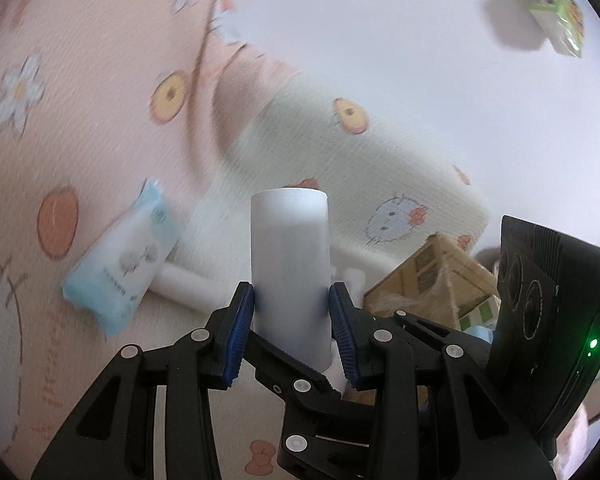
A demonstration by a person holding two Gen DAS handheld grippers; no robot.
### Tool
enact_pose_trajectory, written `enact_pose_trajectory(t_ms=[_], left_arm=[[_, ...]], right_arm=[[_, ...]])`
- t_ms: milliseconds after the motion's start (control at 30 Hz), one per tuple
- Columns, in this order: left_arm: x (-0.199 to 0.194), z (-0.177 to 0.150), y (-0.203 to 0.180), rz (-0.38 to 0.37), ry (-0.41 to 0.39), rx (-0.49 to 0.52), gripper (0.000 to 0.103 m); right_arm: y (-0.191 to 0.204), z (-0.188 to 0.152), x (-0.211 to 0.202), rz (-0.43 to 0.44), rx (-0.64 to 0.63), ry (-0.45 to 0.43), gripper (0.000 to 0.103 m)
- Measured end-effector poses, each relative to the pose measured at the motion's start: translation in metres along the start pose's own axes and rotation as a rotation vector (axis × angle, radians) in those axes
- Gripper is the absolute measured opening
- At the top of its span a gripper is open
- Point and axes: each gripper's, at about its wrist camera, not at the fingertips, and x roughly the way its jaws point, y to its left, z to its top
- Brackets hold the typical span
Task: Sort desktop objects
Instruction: 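Lift the tube with the left gripper and carry it over the box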
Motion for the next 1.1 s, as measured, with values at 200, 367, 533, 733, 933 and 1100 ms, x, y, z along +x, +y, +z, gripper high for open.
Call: enact_pose_trajectory(t_ms=[200,367,533,733,933,1100], left_arm=[[-0.012,0.018,-0.039,-0.004,-0.046,0.095,0.043],[-0.022,0.028,-0.072,-0.009,-0.067,0.165,0.043],[-0.024,0.027,-0.106,-0.013,-0.079,0.239,0.043],[-0.018,0.023,-0.149,-0.021,-0.075,0.324,0.043],[0.002,0.023,-0.195,-0.053,-0.038,0.407,0.043],[0.017,0.020,-0.228,-0.071,-0.010,0.482,0.043]], right_arm=[[-0.014,0.012,-0.033,-0.016,0.034,-0.092,0.043],[-0.026,0.018,-0.063,-0.029,0.057,-0.153,0.043],[-0.040,0.017,-0.088,-0.042,0.086,-0.195,0.044],[-0.064,0.009,-0.121,-0.048,0.143,-0.249,0.045],[-0.095,-0.003,-0.147,-0.081,0.211,-0.289,0.045],[-0.119,-0.015,-0.165,-0.106,0.262,-0.307,0.045]])
